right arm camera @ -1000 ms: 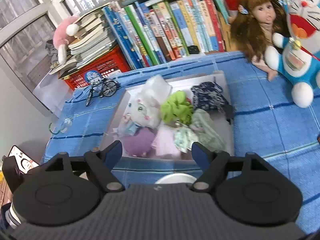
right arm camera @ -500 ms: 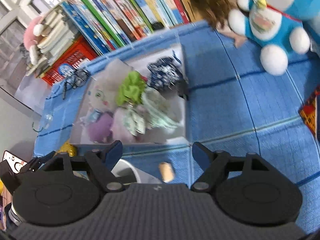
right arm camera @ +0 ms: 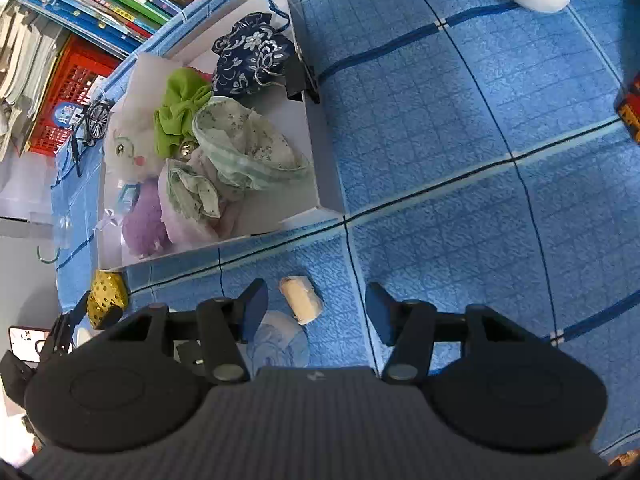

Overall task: Organize soft objects
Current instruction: 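Move the left tool over the gold sequined bow while the right tool moves over the small cork, then grasp the gold sequined bow with the left tool while the right tool grasps the cork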

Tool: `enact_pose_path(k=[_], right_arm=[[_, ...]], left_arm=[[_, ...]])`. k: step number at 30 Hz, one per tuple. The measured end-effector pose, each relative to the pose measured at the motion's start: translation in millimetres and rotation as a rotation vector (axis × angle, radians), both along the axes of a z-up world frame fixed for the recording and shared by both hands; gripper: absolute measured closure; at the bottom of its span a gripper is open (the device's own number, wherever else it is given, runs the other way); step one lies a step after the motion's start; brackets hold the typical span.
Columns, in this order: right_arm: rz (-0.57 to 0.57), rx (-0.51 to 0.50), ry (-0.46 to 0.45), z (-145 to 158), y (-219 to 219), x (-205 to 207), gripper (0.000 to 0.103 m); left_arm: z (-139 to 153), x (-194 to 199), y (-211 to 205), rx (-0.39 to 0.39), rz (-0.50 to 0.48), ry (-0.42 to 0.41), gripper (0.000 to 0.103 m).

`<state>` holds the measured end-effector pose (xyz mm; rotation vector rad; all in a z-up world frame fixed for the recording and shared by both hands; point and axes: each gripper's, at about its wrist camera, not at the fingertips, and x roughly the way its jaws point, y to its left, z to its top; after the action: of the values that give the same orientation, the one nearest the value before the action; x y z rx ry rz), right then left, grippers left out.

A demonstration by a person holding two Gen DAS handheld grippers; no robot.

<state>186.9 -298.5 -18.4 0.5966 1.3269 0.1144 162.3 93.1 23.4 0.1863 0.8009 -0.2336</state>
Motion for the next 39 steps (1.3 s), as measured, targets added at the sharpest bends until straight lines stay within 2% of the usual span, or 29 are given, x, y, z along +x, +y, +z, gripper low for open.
enact_pose_path(k=[3,9,13,16,21,24,32,39], right_arm=[[-0.001,-0.011,0.006,-0.2,3.3,1.8,0.04],[-0.007,-0.003,0.024,-1.5,7.8,7.6,0.041],[-0.008,-0.008,0.026,-1.0,13.3,9.1,0.058],[-0.018,-0.004,0.015,0.1,16.6,7.9,0.066],[-0.018,-0.074,-0.015,8.0,18.8,3.9,0.071],[-0.023,-0.103,-0.022,10.1,14.2,1.6,0.071],[-0.036,-0.087,0.0,3.4,0.8,-10.3,0.07],[-0.022,-0.056,-0.013,3.6,6.9,-9.2,0.07]], left_arm=[[-2.3,0.8,-0.4,0.003,0.008,0.001,0.03],[1.1,0.3,2.3,-0.016,0.031,-0.01,0.049],[4.9,-3.0,5.4,-0.029,0.042,-0.024,0.055],[8.2,-5.4,8.2,-0.046,0.053,-0.029,0.057],[13.2,-11.1,10.6,-0.06,0.06,-0.036,0.058],[15.0,-14.3,11.3,-0.067,0.065,-0.037,0.059],[18.5,-24.6,11.6,-0.07,0.066,-0.036,0.059],[19.0,-29.8,10.5,-0.065,0.072,-0.027,0.058]])
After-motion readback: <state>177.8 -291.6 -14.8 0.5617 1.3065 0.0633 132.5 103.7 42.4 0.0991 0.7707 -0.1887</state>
